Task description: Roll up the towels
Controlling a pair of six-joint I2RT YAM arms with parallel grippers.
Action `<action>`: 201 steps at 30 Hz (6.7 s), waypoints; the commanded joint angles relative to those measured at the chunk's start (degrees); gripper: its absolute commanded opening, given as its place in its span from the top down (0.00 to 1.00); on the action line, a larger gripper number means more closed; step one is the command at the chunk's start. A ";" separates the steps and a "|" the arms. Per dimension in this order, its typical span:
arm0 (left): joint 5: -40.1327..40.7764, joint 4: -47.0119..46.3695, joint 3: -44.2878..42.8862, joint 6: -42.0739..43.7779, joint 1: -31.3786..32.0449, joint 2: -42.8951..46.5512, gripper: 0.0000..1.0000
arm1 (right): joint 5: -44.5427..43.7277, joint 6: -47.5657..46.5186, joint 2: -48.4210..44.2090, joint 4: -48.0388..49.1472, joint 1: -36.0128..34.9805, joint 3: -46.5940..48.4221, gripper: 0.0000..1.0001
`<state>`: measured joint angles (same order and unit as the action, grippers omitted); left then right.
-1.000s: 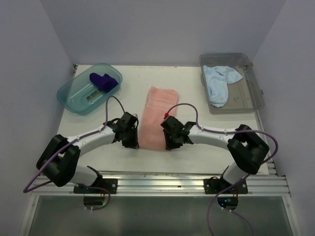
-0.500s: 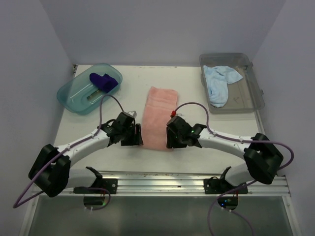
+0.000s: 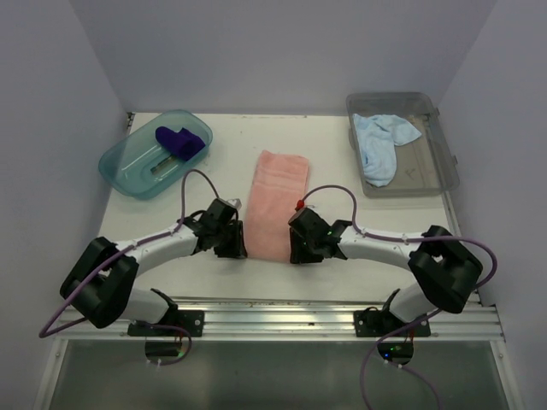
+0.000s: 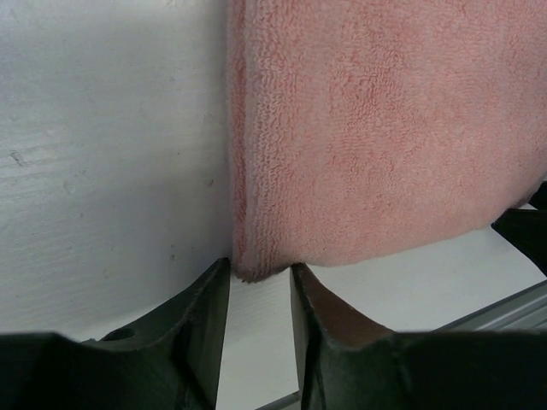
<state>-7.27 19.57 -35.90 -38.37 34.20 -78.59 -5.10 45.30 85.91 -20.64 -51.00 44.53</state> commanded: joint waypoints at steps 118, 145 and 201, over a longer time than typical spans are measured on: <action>-2.40 6.71 -38.63 4.44 -10.11 -30.66 0.79 | -10.45 -16.03 25.53 -7.05 11.36 37.13 0.76; -7.15 5.48 -12.88 6.99 -9.94 -9.56 0.74 | -6.31 -6.35 -1.62 -7.04 -5.16 11.17 0.64; -18.04 5.22 -7.35 -3.99 -14.51 5.28 0.19 | 10.02 -24.29 4.53 11.85 -7.80 6.18 1.00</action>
<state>-22.65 29.47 -46.26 -37.98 19.88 -75.11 -0.10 19.00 92.14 -10.70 -59.48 51.09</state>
